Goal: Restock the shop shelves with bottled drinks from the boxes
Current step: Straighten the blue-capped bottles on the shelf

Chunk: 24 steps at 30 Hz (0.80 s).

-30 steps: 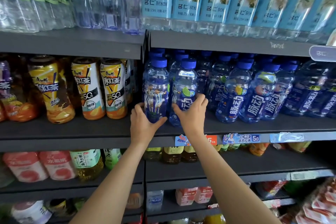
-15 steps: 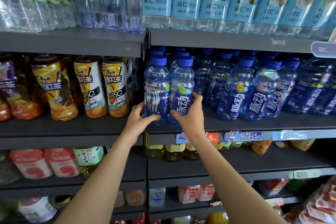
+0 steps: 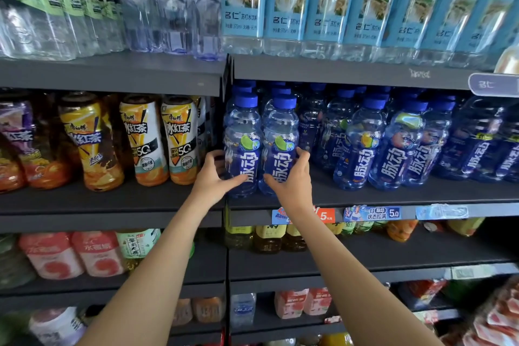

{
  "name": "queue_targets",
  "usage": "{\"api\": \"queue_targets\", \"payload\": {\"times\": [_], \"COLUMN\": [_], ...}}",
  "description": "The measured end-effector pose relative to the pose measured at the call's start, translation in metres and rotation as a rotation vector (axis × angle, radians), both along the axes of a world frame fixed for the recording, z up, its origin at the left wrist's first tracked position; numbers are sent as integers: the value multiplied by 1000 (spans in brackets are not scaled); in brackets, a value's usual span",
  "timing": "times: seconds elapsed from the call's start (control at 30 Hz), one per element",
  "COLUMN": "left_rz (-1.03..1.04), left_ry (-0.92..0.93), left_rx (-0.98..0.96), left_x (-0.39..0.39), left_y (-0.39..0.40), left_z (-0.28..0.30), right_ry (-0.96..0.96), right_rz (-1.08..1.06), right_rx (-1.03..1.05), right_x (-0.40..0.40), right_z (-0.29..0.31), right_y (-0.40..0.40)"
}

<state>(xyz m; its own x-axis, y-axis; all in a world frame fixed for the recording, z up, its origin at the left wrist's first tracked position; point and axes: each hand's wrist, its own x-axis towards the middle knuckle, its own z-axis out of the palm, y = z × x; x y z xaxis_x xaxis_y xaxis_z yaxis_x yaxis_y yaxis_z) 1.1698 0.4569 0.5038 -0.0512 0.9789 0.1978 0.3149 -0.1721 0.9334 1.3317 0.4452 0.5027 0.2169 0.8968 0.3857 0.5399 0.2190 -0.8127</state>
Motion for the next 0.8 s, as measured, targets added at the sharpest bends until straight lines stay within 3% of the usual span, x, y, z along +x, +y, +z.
{"api": "queue_targets", "payload": {"times": [0.13,0.43,0.53,0.63,0.7,0.8], "left_rz": [-90,-74,243,430,380,371], "left_ry": [31,-10,51,186,301,340], "left_rx": [-11,-26,212,555,644,597], "left_x": [-7,3,20,45,67,97], "left_y": [-3,-16,-31,-38,-37,-28], "left_z": [2,0,-5,-8,-9,-9], "right_ry": [2,-131,-196,-49,89,87], "right_rz": [-35,-117,-122,-389,-497,-407], "right_rx": [-2,-15,102,270,174,-100], "right_x": [-7,-17,7,55,89,124], "right_z": [0,-1,7,18,22,12], "right_y": [-3,-5,-8,-5,1,21]}}
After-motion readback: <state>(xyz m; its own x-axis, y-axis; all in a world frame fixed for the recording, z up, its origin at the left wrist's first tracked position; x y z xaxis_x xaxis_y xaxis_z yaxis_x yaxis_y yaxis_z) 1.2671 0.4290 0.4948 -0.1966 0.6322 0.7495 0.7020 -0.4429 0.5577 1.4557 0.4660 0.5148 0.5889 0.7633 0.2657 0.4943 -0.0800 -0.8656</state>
